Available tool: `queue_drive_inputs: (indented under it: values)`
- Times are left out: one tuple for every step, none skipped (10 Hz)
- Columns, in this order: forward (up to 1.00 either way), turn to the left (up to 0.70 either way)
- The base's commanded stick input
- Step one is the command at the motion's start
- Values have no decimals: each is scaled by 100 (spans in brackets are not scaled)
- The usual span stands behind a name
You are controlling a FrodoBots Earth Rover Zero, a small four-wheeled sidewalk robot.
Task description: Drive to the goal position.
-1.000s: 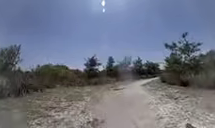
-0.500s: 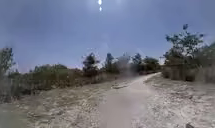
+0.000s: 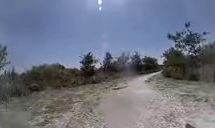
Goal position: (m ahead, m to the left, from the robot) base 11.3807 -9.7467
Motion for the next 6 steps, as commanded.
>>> queue_drive_inputs:
  values:
    - [70,-14]
    - [70,-14]
    - [70,-14]
    - [70,-6]
    - [70,0]
    - [70,0]
